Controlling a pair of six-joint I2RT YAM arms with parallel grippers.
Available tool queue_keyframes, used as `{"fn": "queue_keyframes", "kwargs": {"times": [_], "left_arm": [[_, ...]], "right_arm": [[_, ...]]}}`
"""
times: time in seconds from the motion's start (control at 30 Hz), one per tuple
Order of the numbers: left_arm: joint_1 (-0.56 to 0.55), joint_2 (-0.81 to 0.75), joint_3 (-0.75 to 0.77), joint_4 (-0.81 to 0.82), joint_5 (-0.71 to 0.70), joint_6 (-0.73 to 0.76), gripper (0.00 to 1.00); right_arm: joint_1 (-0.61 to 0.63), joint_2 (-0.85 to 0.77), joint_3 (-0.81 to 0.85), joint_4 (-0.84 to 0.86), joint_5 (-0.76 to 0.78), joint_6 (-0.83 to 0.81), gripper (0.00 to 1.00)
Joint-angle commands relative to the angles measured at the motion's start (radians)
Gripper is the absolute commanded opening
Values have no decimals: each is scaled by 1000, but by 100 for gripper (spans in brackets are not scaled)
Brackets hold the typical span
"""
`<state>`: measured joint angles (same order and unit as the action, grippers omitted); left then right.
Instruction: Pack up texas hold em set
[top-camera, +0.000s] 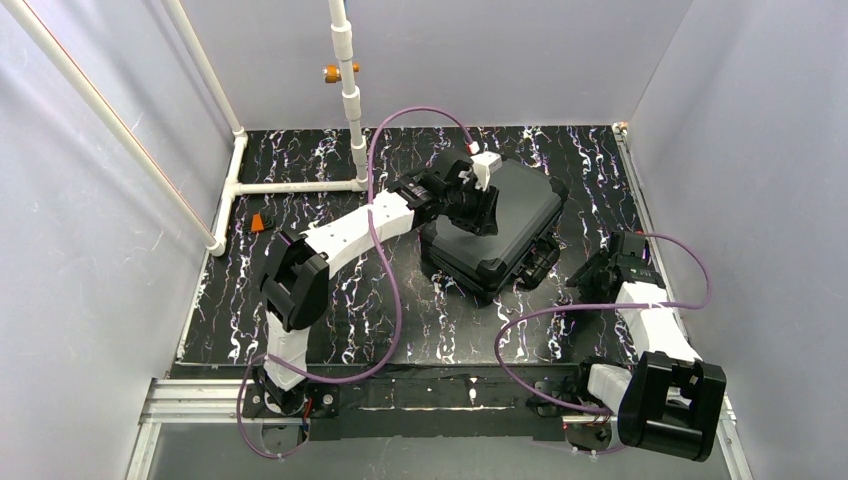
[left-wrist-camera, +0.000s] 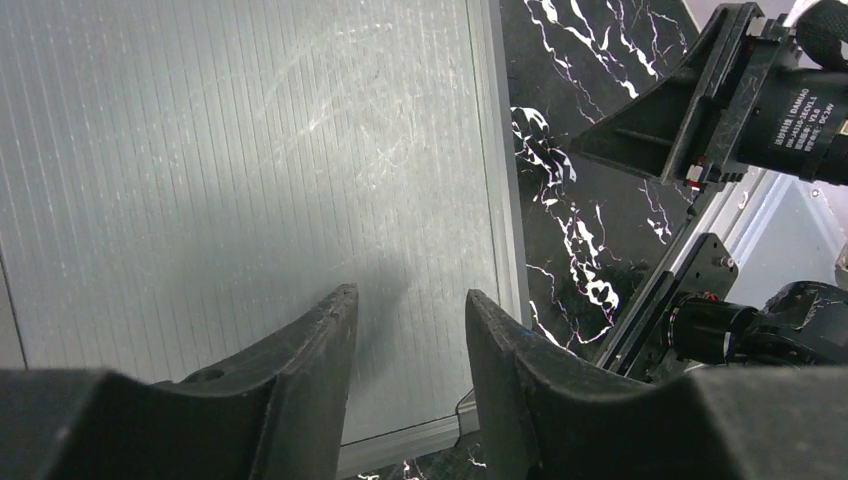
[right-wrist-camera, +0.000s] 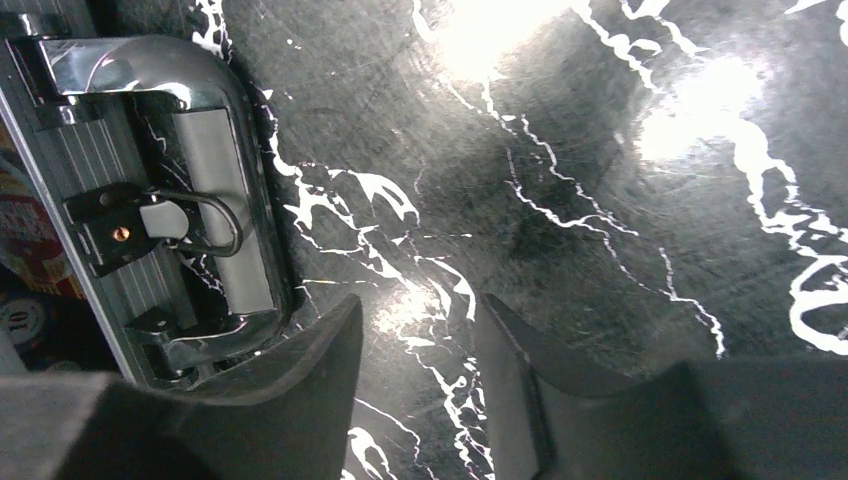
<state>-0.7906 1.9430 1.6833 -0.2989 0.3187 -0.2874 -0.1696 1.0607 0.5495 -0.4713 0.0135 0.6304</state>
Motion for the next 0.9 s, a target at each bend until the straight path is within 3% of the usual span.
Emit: {"fn": "queue_keyframes", "kwargs": {"times": [0.0,0.47,0.87], "left_arm": [[-14,-12,-2,-14,-29,17,39],[-49,4,-109,22,-29,-5,12],[-76,-33,-321,84,-58,-41,6]], "right_arm": [[-2,23,-22,111,-83,-16,49],[-2,108,-42,281,-139,-50,34],[-3,207,-29,422,-202,-56,32]]}}
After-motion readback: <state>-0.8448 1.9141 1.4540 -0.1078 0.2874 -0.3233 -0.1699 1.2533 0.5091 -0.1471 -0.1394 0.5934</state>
